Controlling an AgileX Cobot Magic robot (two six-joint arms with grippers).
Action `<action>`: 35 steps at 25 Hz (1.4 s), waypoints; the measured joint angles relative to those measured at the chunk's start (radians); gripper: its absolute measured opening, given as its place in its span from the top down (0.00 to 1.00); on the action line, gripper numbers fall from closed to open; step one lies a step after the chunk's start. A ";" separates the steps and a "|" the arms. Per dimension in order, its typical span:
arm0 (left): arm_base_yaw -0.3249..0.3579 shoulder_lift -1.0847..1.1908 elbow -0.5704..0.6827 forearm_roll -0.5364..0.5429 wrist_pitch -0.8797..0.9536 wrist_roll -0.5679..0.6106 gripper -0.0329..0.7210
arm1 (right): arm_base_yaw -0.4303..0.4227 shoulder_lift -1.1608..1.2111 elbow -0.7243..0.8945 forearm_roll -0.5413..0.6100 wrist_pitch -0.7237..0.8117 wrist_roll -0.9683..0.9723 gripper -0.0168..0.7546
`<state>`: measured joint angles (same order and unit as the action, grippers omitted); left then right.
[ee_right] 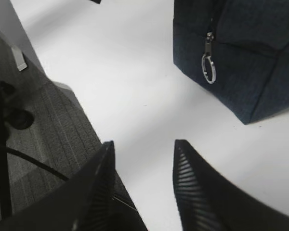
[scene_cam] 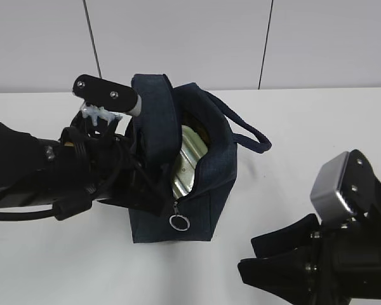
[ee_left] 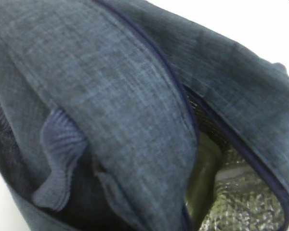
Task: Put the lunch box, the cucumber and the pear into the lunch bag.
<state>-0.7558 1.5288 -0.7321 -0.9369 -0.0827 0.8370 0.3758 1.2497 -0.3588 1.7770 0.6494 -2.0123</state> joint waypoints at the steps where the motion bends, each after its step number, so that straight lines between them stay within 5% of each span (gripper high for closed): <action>1: 0.001 -0.004 0.000 0.027 0.010 0.000 0.95 | 0.000 0.020 -0.006 0.000 0.012 -0.011 0.57; 11: 0.012 -0.017 0.000 0.180 0.031 0.000 0.95 | 0.000 0.210 -0.122 0.002 0.134 -0.049 0.57; 24: 0.061 -0.022 0.000 0.087 0.041 0.000 0.95 | 0.000 0.306 -0.165 0.004 0.136 -0.148 0.57; 35: 0.063 -0.072 0.000 0.087 0.092 0.000 0.84 | 0.000 0.306 -0.165 0.005 0.136 -0.153 0.57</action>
<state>-0.6928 1.4565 -0.7321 -0.8500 0.0093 0.8370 0.3758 1.5558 -0.5238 1.7815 0.7851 -2.1651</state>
